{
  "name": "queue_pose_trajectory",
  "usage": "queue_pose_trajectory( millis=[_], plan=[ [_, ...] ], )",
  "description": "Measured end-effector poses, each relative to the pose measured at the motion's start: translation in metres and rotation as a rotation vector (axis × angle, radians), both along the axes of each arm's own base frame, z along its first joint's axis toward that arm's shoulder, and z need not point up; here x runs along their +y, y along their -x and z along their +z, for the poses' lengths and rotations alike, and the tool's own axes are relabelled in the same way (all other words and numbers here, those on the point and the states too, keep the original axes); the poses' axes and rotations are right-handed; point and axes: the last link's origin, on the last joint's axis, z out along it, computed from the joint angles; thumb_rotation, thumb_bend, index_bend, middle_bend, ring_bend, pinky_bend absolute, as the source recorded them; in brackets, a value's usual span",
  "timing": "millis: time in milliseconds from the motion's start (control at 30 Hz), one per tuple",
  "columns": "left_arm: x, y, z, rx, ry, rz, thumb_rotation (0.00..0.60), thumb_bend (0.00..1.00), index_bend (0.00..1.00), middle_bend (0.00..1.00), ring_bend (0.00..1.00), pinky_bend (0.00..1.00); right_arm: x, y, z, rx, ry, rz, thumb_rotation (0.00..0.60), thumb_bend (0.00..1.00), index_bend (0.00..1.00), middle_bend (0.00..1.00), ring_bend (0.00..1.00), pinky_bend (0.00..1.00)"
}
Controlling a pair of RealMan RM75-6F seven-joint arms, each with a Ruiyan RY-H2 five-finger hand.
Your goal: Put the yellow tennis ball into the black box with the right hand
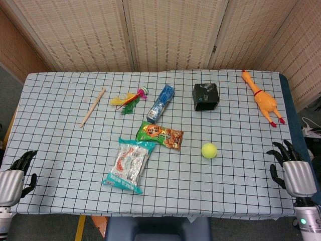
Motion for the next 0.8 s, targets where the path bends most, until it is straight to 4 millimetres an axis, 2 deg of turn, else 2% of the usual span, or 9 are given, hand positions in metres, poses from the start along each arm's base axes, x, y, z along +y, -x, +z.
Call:
queue_pose_trajectory(
  millis=[200,367,567,633,667,733,800],
  plan=[
    [-0.0006,-0.0009,-0.0009,0.002,0.004,-0.002,0.600,0.55,0.13,0.11,0.24,0.61,0.0004,0.0002,0.0008,-0.002,0.002,-0.001,0.600,0.46,0.34,0.17,0.05,0.26],
    [0.0003,-0.0004,-0.0019,0.004,0.011,-0.004,0.600,0.54,0.13,0.11,0.24,0.61,-0.0009,-0.0001,0.0016,-0.009,0.009,0.004,0.600,0.39,0.33,0.17,0.05,0.26],
    [-0.0009,-0.0008,-0.0023,0.001,0.018,0.000,0.600,0.54,0.13,0.11,0.24,0.62,0.0008,0.0018,-0.0021,0.024,-0.009,0.001,0.600,0.40,0.33,0.17,0.09,0.29],
    [-0.0017,-0.0024,-0.0021,0.004,0.016,-0.009,0.600,0.54,0.13,0.11,0.24,0.62,0.0016,0.0003,-0.0039,0.030,-0.012,0.015,0.600,0.46,0.34,0.20,0.14,0.33],
    [-0.0021,-0.0030,-0.0021,0.005,0.016,-0.013,0.600,0.54,0.13,0.11,0.24,0.62,0.0017,-0.0005,-0.0045,0.033,-0.011,0.024,0.600,0.52,0.36,0.24,0.21,0.39],
    [-0.0028,-0.0036,-0.0024,0.003,0.019,-0.016,0.600,0.54,0.13,0.11,0.24,0.62,0.0016,-0.0022,-0.0056,0.047,0.002,0.052,0.600,0.66,0.48,0.35,0.38,0.60],
    [-0.0027,-0.0032,-0.0029,0.002,0.023,-0.012,0.600,0.54,0.13,0.11,0.24,0.62,0.0014,-0.0037,-0.0077,0.064,0.025,0.088,0.600,0.74,0.58,0.46,0.50,0.74]
  ],
)
